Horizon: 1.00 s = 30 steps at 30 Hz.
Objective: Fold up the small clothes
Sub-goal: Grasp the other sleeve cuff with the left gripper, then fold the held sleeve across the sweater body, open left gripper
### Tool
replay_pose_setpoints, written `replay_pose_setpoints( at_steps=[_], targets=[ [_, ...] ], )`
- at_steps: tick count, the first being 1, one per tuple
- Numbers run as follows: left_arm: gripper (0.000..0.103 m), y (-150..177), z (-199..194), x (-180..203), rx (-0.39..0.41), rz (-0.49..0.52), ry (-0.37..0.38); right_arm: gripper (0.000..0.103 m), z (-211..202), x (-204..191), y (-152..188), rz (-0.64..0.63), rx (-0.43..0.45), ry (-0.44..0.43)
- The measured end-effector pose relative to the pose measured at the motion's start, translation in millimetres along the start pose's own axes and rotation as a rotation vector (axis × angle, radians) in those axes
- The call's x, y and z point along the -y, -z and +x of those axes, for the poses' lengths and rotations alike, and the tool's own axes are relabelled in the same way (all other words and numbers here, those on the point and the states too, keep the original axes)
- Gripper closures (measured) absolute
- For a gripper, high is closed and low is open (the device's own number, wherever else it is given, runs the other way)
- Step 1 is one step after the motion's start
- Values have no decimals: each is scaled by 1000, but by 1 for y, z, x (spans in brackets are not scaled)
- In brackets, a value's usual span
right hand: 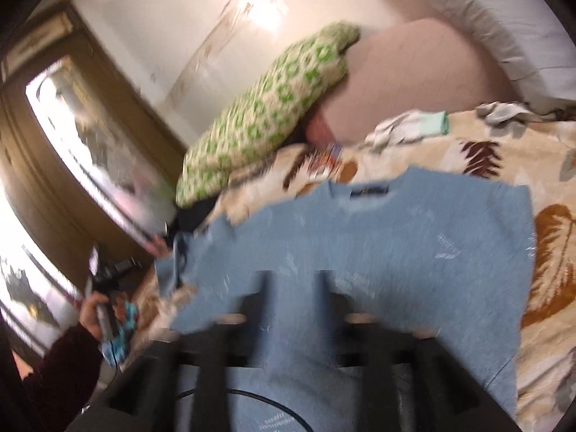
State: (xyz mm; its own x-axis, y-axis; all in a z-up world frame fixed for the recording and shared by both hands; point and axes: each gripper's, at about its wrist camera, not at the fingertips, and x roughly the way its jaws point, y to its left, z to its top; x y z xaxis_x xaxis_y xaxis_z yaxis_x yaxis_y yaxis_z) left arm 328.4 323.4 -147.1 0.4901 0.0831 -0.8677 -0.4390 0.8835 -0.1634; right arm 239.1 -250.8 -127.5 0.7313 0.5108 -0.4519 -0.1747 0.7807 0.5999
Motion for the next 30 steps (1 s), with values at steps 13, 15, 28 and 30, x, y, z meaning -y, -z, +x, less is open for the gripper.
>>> replay_pose_setpoints(
  at_steps=[13,15,28,30],
  targets=[
    [96,10,23,7,-136,-90,142,13,-30,40,-24,146,98,91],
    [97,9,10,12,-112,-89,170,13,-32,43,-25,151,107,111],
    [97,20,-119,133,-37,1,444,13,-69,57,-36,206,194,122],
    [97,26,-144,168,-18,32,507,13,-77,62,-39,229,210,112]
  ],
)
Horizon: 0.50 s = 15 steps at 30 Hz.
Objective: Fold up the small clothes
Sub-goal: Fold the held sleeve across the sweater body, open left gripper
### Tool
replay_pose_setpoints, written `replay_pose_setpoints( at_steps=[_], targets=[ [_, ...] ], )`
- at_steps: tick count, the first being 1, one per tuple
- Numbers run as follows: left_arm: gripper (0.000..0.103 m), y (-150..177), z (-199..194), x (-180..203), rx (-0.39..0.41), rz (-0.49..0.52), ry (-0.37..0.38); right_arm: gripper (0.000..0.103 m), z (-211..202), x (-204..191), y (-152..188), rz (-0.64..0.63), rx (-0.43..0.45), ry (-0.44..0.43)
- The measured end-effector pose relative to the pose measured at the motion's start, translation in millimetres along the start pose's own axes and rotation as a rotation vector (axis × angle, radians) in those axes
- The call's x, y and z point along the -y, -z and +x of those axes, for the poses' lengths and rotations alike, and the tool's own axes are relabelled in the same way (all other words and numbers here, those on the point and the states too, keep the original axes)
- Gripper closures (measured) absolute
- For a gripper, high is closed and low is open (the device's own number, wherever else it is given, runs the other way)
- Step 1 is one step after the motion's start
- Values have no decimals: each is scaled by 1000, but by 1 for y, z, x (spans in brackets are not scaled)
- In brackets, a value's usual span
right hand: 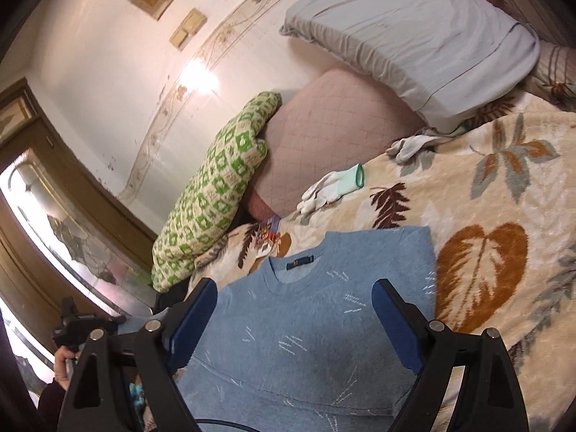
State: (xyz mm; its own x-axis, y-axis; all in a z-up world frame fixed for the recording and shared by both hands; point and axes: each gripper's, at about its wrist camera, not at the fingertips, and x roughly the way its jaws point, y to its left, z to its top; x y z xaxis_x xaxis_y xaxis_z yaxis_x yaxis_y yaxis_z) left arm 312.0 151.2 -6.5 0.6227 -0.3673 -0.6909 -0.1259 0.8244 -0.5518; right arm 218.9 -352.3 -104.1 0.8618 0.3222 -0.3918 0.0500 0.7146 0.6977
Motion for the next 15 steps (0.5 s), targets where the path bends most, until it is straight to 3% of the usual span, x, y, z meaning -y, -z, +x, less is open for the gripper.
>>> replay_pose_setpoints(
  at_steps=[3,8,11,15],
  targets=[
    [97,15,7,69,-19,71,59,13,-12,7,-9,28,34,-7],
    [97,71,50,180,-133,211,159,13,-42,29,-30,86,112,1],
    [95,111,91,227,-251,252,200,13,-61,44,-41,116,155,18],
    [91,163,130,255,-458,305,175,13,-72,63,-50,153,157,22]
  ],
)
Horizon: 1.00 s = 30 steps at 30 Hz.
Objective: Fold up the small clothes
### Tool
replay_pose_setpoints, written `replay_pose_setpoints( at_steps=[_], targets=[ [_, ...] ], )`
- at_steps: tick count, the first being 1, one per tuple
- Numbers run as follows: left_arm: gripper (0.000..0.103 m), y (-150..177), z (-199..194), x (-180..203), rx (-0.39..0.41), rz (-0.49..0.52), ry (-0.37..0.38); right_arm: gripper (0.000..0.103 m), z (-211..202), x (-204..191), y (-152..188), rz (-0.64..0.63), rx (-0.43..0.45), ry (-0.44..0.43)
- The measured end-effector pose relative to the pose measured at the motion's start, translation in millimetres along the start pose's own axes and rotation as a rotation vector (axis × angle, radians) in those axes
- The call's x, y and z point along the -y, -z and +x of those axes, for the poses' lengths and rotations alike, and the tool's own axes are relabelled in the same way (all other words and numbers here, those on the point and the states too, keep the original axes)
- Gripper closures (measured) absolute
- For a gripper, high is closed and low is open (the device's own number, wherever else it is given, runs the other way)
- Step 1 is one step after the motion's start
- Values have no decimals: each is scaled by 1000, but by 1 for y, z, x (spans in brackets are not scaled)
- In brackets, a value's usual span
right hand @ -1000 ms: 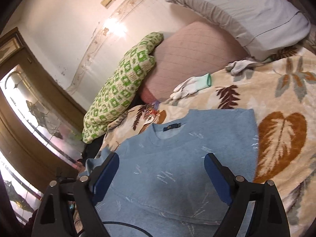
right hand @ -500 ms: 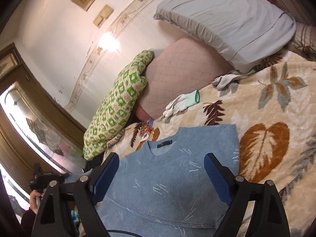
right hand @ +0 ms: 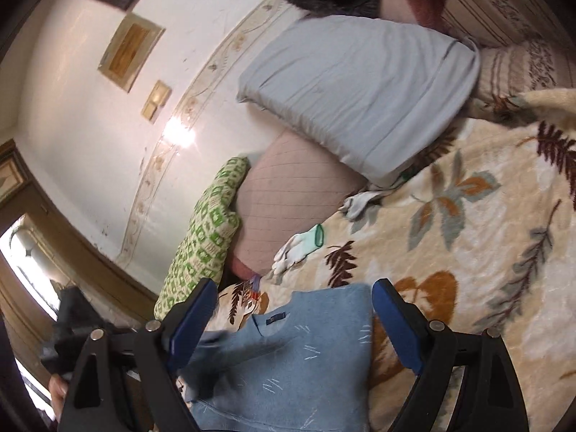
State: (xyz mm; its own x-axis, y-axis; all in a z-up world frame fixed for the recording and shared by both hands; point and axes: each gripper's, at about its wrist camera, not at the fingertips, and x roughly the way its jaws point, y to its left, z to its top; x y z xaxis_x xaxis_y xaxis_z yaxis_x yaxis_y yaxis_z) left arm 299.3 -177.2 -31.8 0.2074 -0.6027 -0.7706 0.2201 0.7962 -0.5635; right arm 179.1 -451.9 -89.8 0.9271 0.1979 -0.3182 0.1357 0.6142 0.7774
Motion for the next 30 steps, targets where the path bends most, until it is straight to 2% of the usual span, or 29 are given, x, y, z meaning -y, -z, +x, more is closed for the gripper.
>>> replay_pose_setpoints(
  at_steps=[2,3,4,6,7,9,11,14,17,19,21,23,24,25,26,28,30],
  targets=[
    [89,10,0,7,-36,32,67,13,1,5,-2,19,-20,-17],
    [85,11,-5,9,-35,47,81,13,2,6,-2,20,-33,-21],
    [76,12,-12,9,-33,61,91,13,4,6,-2,16,-44,-23],
    [65,7,-33,1,3,67,89,13,9,4,2,5,-71,-30],
    [62,6,-47,-5,46,71,69,13,13,3,4,1,-93,-31],
    [47,3,-70,-21,121,100,9,13,20,0,11,-10,-143,-27],
    [44,3,-90,-47,175,122,-90,13,34,-2,21,-16,-230,7],
    [43,10,-116,-106,241,141,-311,13,55,-2,38,-36,-334,53],
    [43,19,-131,-174,272,50,-467,13,71,-4,56,-42,-384,56],
    [44,24,-136,-215,287,-31,-532,13,79,-9,64,-47,-409,28],
    [44,27,-136,-241,292,-87,-531,19,88,-23,77,-105,-434,25],
    [44,23,-130,-250,299,-85,-528,40,99,-35,90,-175,-455,60],
    [44,19,-127,-250,306,-74,-536,46,105,-37,95,-185,-471,68],
    [44,13,-122,-249,315,-65,-548,58,110,-37,101,-190,-491,78],
    [44,4,-114,-248,326,-63,-560,63,116,-36,106,-191,-512,91],
    [44,-9,-105,-252,335,-57,-571,63,126,-31,115,-188,-539,123],
    [44,-18,-88,-252,319,-34,-594,63,130,-29,119,-189,-554,119]
  ],
)
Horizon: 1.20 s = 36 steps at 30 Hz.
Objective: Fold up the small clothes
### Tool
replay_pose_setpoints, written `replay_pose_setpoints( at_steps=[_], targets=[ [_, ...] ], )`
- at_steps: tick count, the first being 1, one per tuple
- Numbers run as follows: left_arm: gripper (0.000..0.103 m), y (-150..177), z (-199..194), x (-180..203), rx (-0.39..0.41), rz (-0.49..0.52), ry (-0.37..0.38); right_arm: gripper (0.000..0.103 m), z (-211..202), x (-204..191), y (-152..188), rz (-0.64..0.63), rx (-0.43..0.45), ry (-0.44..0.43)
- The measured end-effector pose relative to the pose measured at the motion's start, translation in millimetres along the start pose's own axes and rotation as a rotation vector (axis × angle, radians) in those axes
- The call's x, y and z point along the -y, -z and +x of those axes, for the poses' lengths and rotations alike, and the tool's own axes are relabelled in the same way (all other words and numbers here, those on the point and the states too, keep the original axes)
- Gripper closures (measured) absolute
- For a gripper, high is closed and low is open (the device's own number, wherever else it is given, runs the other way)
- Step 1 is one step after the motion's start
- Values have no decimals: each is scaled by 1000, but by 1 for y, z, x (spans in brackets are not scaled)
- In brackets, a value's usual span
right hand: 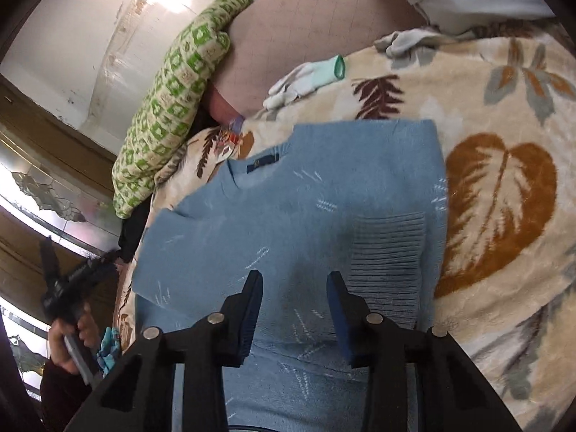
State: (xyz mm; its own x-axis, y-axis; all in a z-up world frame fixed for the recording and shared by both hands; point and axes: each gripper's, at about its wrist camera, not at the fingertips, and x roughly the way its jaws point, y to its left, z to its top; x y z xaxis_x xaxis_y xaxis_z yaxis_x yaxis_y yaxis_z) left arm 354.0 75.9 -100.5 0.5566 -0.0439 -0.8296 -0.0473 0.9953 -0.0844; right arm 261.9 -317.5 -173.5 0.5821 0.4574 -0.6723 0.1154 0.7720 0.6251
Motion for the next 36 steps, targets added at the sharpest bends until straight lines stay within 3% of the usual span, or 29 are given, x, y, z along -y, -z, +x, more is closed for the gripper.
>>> replay_pose_setpoints(
  at_steps=[1,3,5,7,10,12,15,18,20,23,25,26,28,31,36],
  targets=[
    [44,0,9,6,-1,36,-29,63,3,0,0,-5,-11,-1],
    [41,4,29,16,-4,132,-158,63,9,2,2,-3,-32,25],
    [39,13,58,8,-65,169,-262,64,19,12,2,23,-67,76],
    [23,23,77,-6,-94,158,-292,74,25,25,3,51,-79,92],
    [21,33,74,-9,-26,198,-332,74,19,30,0,80,-74,72],
    [21,38,70,-5,-19,233,-363,72,6,23,-3,31,-7,102],
    [21,42,67,-6,-41,216,-358,71,-3,16,-5,-1,26,79],
    [21,44,60,-5,-66,211,-338,71,18,25,0,21,-61,160],
    [23,47,50,-5,-76,199,-304,71,18,29,-1,55,-48,130],
    [23,58,21,-2,-17,178,-273,71,3,20,-3,33,-13,122],
    [23,73,-2,-3,33,149,-273,70,-1,13,1,0,-13,108],
    [23,87,-18,-5,64,122,-253,65,1,14,3,0,-34,109],
    [23,111,-37,-12,87,68,-224,55,21,16,11,4,-128,141],
    [23,152,-53,-22,74,19,-169,55,11,1,16,-58,-90,174],
    [23,194,-86,-33,44,60,-131,54,-22,-10,42,-62,-47,97]
  ],
)
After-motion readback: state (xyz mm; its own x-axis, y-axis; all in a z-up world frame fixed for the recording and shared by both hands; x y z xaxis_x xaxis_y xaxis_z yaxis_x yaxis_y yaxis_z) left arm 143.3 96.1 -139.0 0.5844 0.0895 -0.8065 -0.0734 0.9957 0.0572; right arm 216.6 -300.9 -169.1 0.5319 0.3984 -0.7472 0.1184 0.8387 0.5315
